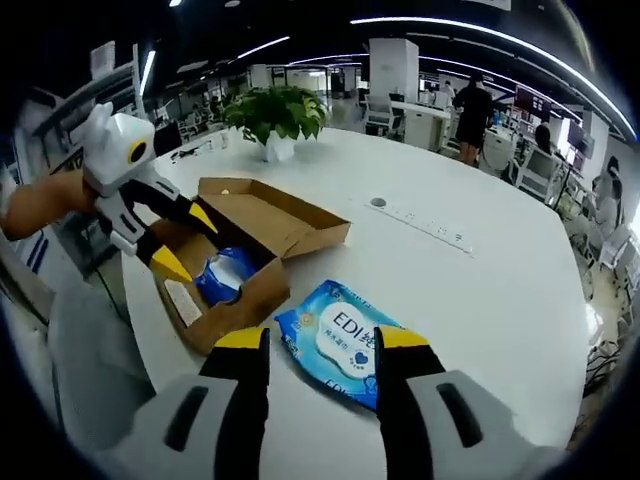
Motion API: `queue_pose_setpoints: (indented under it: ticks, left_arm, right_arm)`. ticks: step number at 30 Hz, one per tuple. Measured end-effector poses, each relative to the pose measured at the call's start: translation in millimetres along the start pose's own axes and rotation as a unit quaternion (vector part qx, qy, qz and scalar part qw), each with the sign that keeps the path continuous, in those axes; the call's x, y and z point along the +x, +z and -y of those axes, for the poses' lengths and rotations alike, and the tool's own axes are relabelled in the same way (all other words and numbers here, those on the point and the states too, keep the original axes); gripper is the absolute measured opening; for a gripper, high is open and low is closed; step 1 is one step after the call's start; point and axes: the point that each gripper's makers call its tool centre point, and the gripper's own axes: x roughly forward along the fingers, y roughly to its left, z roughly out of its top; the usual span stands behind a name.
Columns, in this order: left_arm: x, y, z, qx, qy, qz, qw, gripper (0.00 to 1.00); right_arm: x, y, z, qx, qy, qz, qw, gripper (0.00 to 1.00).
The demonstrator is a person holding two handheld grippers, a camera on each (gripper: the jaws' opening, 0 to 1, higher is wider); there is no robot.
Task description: Operate the shoe box by opening the lid, removing the specified soft item, and placing it in the target area until the item is outside and the box remains undamaged.
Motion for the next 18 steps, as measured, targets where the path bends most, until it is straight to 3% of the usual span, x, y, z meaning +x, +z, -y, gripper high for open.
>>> queue_pose_setpoints:
  ticks: [8, 18]
  left_arm:
    - [-9, -17.6, -12.0, 0.002, -0.005, -0.010, 0.9999, 0.41]
    - [-7, -32.7, -17.5, 0.040, -0.028, -0.016, 0.9987, 0.33]
  right_arm:
    - [20, 15.3, -24, -0.036, 0.031, 0.004, 0.9989, 0.37]
    - [47, 28.5, -49, -0.076, 0.061, 0.004, 0.9953, 0.34]
